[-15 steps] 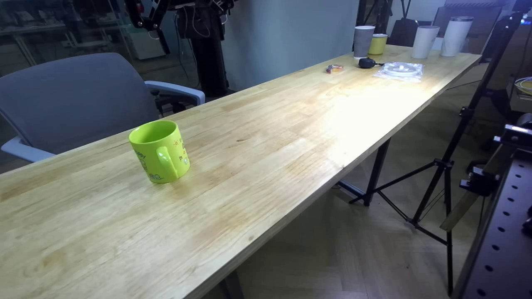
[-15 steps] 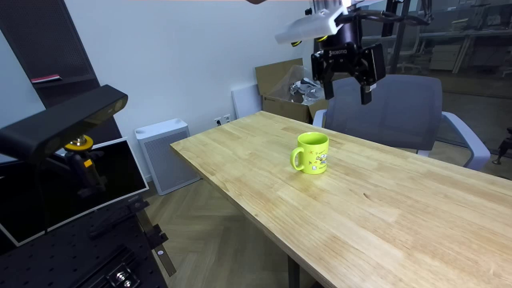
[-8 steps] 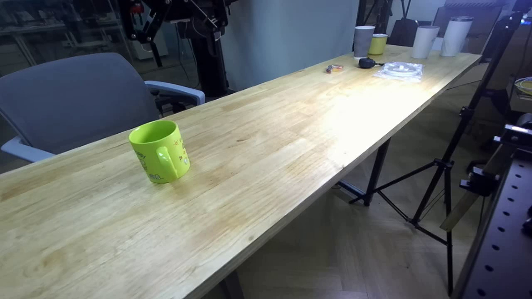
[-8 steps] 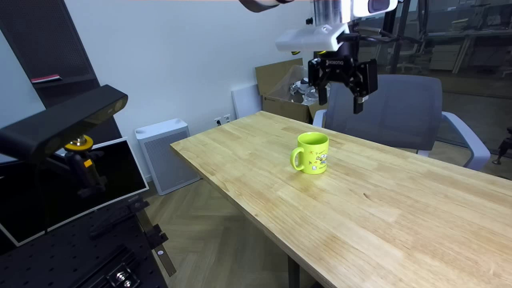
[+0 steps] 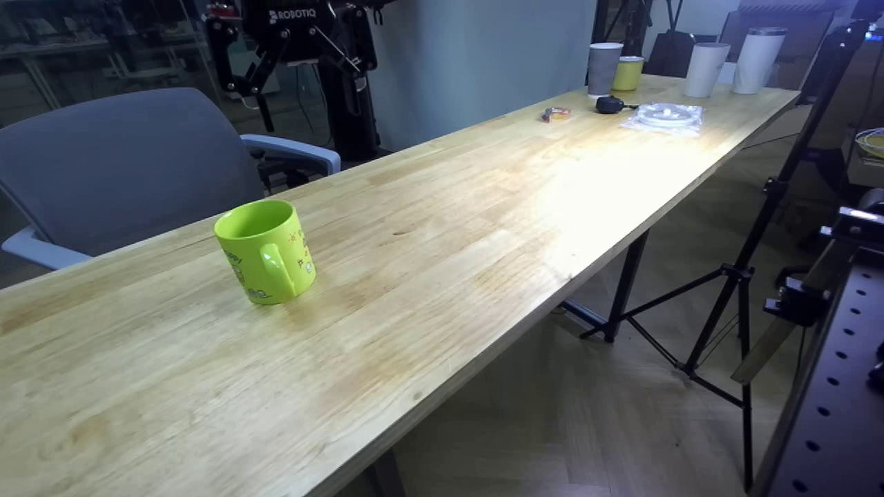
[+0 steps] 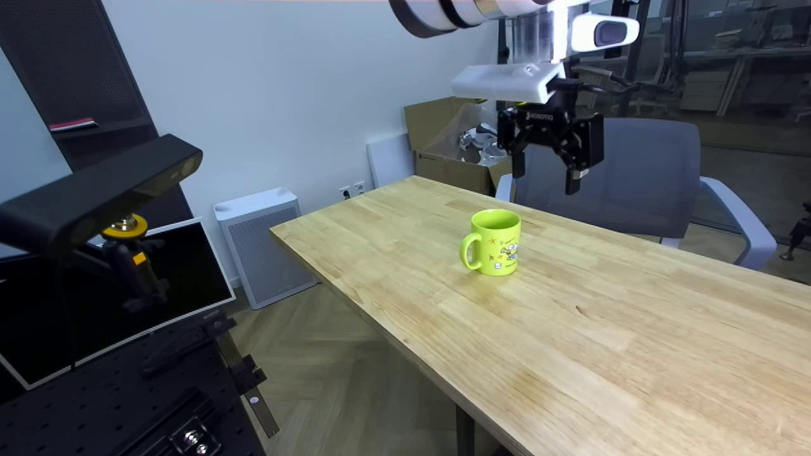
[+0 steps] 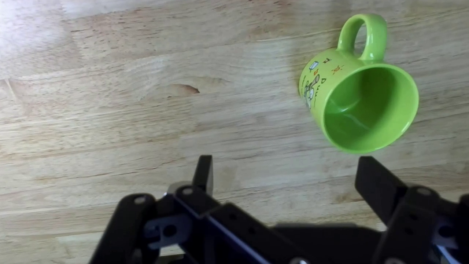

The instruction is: Move the mug to the right

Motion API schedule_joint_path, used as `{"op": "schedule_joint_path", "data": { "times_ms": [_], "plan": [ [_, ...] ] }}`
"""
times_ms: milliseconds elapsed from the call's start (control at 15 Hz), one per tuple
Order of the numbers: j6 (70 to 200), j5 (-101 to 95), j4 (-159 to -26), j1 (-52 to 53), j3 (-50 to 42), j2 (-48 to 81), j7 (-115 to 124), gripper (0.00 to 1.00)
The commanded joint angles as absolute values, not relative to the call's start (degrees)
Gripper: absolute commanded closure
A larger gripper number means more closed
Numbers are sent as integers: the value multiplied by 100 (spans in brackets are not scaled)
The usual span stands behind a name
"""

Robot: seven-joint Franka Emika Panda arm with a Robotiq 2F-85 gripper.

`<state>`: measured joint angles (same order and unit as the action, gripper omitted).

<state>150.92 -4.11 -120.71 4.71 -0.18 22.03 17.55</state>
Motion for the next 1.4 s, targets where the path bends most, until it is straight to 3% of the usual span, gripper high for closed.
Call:
{"op": "schedule_joint_path", "data": {
  "times_ms": [0,1333],
  "plan": [
    [14845,-318,-11540,534,-117,2571,1722,0],
    [14299,-340,-10505,931,-118,3662,1820,0]
  ]
}}
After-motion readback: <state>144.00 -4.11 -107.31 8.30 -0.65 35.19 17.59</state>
